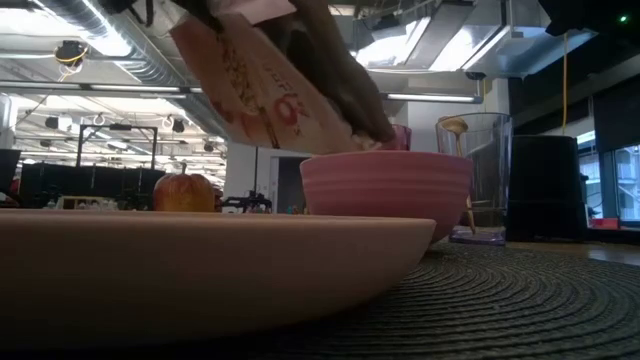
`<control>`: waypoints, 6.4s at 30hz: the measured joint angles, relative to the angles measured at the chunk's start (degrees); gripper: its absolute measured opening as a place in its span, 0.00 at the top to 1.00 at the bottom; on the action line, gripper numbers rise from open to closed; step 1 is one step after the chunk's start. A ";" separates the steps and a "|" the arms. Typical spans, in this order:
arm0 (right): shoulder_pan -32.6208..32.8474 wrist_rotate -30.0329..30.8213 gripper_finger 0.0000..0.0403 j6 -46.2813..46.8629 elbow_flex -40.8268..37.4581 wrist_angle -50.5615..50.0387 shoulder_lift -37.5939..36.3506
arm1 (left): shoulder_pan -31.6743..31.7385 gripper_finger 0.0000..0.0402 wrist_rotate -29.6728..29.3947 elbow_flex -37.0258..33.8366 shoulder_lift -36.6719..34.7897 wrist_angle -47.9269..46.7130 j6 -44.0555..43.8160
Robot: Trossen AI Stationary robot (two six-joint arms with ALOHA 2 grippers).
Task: Arrange a breakfast setting
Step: Pour the cereals from the pink cereal box into the pink bowl
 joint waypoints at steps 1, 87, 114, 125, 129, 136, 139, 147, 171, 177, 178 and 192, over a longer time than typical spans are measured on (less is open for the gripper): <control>0.00 0.00 1.00 0.00 0.00 0.00 0.00 | 0.00 0.96 0.50 0.01 0.00 0.04 -0.73; 0.00 1.33 1.00 -1.44 0.00 0.59 0.00 | 79.69 1.00 111.86 -31.40 16.22 113.05 -29.81; -0.01 1.31 1.00 -1.36 0.00 -0.77 0.01 | 73.18 1.00 104.69 -27.99 28.61 118.83 -30.19; -0.01 1.31 1.00 -1.36 0.00 -0.74 0.00 | 73.22 0.90 104.71 -27.99 28.59 117.98 -32.80; -0.01 1.31 1.00 -1.33 0.00 -0.72 0.00 | 73.21 0.86 105.89 -26.91 28.55 113.14 -31.94; 0.01 1.33 1.00 -1.33 0.00 -0.71 0.02 | 71.89 0.77 103.17 -22.18 28.55 97.46 -24.10; 0.01 1.36 1.00 -1.35 0.00 -0.72 0.02 | 70.94 0.73 100.05 -20.90 28.55 94.04 -20.85; 0.00 1.38 1.00 -1.36 0.00 -0.72 0.01 | 70.19 0.64 98.60 -20.38 28.55 92.89 -20.38; 0.00 1.51 1.00 -1.36 0.00 -1.13 0.02 | 67.65 0.18 92.48 -20.40 23.86 86.92 -23.57; 0.01 1.51 1.00 -1.36 0.00 -1.20 0.02 | 67.98 0.19 91.88 -20.43 19.93 82.71 -22.84; -0.01 1.51 1.00 -1.36 0.00 -1.22 0.01 | 68.14 0.19 91.37 -20.43 19.15 82.31 -22.34; 0.01 1.47 1.00 -1.24 0.00 -1.84 0.02 | 71.07 0.19 88.21 -20.43 5.87 63.95 -18.16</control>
